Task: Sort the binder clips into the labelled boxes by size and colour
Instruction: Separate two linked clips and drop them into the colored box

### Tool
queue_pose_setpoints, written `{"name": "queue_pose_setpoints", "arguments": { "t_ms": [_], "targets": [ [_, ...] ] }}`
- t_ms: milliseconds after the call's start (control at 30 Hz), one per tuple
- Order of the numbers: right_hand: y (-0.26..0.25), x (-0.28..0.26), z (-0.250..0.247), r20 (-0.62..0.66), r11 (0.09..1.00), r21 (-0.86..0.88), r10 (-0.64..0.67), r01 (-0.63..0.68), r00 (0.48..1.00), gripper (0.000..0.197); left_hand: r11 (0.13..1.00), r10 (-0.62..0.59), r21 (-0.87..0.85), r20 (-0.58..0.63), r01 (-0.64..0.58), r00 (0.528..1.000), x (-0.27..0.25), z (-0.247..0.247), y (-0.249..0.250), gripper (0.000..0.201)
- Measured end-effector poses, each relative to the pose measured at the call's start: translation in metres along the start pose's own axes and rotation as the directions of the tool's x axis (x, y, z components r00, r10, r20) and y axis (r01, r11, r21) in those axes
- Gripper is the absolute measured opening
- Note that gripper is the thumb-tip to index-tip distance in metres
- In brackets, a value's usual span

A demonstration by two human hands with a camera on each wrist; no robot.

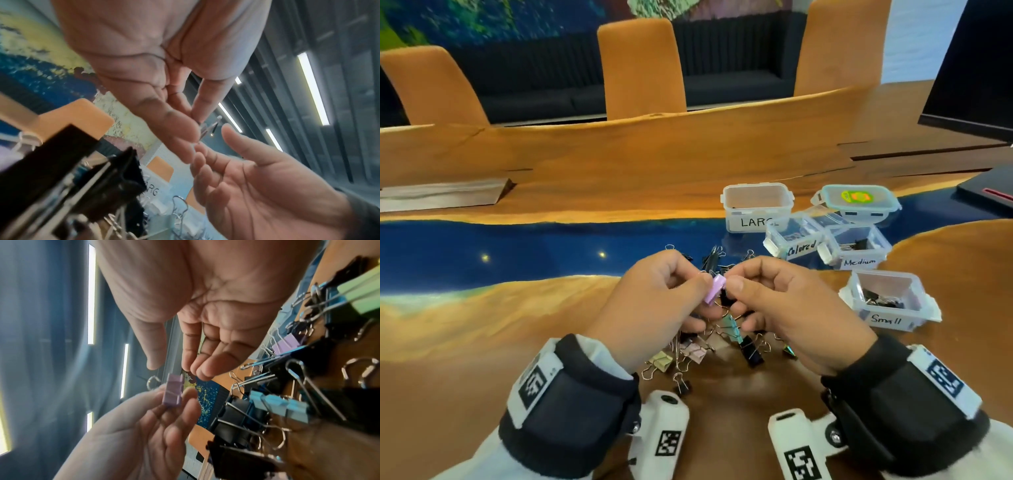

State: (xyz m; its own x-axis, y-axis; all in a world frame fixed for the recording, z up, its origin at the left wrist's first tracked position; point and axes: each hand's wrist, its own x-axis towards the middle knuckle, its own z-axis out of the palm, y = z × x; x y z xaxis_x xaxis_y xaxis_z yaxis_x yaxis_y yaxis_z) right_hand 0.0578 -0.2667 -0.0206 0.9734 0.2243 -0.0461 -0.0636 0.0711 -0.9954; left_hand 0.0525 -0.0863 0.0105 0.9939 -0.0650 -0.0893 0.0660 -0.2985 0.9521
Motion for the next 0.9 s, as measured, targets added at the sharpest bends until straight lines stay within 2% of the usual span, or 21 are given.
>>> {"name": "queue_pose_setpoints", "arguments": {
  "t_ms": [100, 200, 267, 367, 500, 700, 900],
  "targets": [
    [0.001, -0.002, 0.002, 0.035, 0.997, 0.078, -0.015, 0.012, 0.999, 0.045, 0.993, 0.027, -0.116, 0.041, -0.022, 0.999, 0.003, 0.003, -0.005, 0.012],
    [0.002, -0.002, 0.002, 0.061, 0.989, 0.141, -0.040, 0.031, 0.997, 0.043, 0.973, 0.032, -0.228, 0.078, -0.013, 0.996, 0.003, 0.002, -0.012, 0.013],
    [0.003, -0.004, 0.003, 0.090, 0.992, 0.116, -0.062, 0.051, 0.994, 0.045, 0.962, 0.042, -0.272, 0.110, -0.011, 0.993, -0.001, 0.002, -0.015, 0.016],
    [0.003, -0.006, 0.003, 0.081, 0.997, 0.038, -0.074, 0.071, 0.994, 0.037, 0.941, 0.028, -0.339, 0.116, 0.014, 0.993, -0.006, 0.004, -0.018, 0.014],
    [0.004, -0.006, 0.003, 0.073, 0.996, 0.055, -0.075, 0.071, 0.994, 0.030, 0.865, -0.009, -0.497, 0.124, 0.070, 0.992, -0.003, 0.000, -0.021, 0.016],
    [0.002, -0.006, 0.006, 0.092, 0.995, 0.042, -0.094, 0.091, 0.991, 0.032, 0.835, -0.013, -0.540, 0.170, 0.104, 0.985, -0.002, -0.004, -0.021, 0.024],
    [0.001, -0.007, 0.009, 0.060, 0.993, 0.020, -0.116, 0.115, 0.991, 0.031, 0.789, -0.028, -0.601, 0.171, 0.127, 0.985, -0.001, -0.006, -0.018, 0.042]
  ]
}}
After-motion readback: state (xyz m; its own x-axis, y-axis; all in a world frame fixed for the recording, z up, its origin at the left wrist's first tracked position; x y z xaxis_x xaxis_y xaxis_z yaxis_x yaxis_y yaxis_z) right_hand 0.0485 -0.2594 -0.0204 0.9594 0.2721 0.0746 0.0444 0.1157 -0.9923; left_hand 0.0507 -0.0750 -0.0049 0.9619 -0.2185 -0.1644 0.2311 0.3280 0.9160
